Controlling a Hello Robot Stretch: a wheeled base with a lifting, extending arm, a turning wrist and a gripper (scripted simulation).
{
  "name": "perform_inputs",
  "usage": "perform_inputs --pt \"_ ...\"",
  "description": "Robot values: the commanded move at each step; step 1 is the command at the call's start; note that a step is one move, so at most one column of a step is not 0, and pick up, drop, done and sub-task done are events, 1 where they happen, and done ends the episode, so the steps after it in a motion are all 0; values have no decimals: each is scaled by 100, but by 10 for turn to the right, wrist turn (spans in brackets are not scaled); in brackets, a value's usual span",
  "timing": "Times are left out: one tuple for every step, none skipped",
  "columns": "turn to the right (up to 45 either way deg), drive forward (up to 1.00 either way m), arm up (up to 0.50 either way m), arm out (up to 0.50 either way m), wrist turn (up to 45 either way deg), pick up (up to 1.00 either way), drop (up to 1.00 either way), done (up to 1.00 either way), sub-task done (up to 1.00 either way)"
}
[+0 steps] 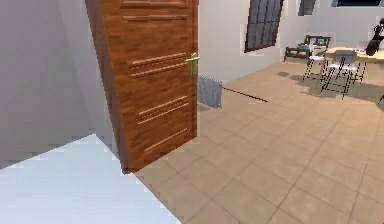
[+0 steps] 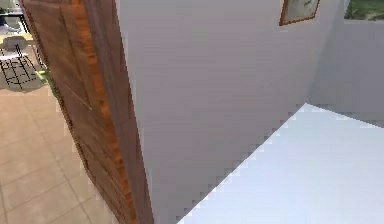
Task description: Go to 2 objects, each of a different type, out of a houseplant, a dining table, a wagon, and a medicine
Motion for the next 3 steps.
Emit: perform_inputs --pt "0 45 0 0 0 0 0 0 0" --pt "420 0 0 0 0 0 0 0 0" --pt "0 100 0 0 0 0 0 0 0"
